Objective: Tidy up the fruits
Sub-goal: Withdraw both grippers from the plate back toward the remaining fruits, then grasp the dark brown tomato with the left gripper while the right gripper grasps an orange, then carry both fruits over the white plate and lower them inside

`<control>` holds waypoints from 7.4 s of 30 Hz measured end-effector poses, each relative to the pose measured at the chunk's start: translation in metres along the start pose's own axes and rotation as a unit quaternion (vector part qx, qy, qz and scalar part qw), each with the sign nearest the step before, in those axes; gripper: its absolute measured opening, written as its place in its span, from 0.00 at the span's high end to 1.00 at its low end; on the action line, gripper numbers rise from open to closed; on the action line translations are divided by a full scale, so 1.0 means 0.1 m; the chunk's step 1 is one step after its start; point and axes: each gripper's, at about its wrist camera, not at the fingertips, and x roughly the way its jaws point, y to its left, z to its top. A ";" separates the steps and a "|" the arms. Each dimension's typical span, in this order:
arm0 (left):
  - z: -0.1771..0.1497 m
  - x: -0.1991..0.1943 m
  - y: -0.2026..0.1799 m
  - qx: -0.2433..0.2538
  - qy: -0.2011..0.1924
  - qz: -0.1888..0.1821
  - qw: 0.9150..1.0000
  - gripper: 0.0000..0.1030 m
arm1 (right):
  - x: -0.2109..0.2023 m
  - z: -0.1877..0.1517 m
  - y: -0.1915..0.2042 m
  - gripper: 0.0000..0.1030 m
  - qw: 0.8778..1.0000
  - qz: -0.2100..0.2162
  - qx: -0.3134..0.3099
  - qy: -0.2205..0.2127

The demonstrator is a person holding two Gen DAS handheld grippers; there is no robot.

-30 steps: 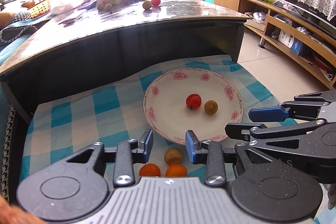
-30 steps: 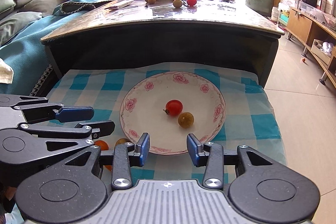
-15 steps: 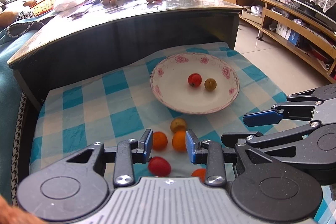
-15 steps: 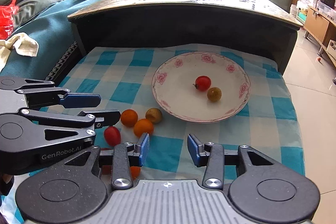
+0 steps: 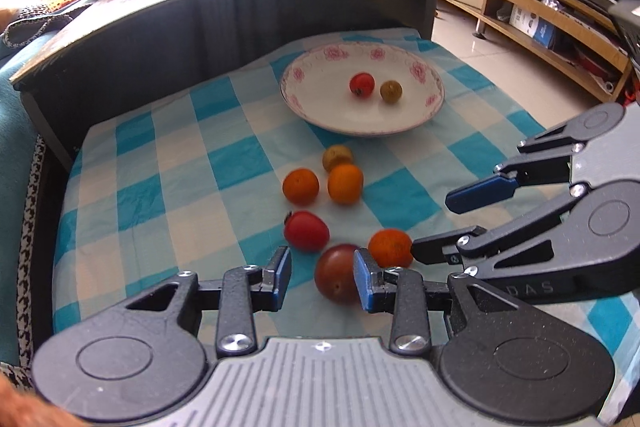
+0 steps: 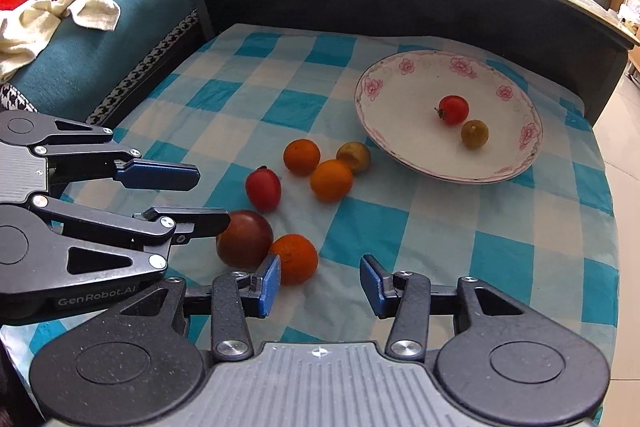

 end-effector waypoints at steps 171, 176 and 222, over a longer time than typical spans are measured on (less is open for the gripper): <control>1.09 1.11 -0.15 0.010 -0.012 0.023 1.000 0.53 | 0.36 0.57 -0.84 0.72 0.991 -0.119 0.049 -0.029; 1.08 1.11 -0.15 0.006 -0.015 0.024 1.000 0.53 | 0.36 0.57 -0.85 0.72 0.991 -0.120 0.051 -0.031; 1.13 0.86 -0.02 -0.014 -0.049 0.025 0.998 0.47 | 0.19 0.58 -0.89 0.63 0.987 -0.130 0.068 -0.064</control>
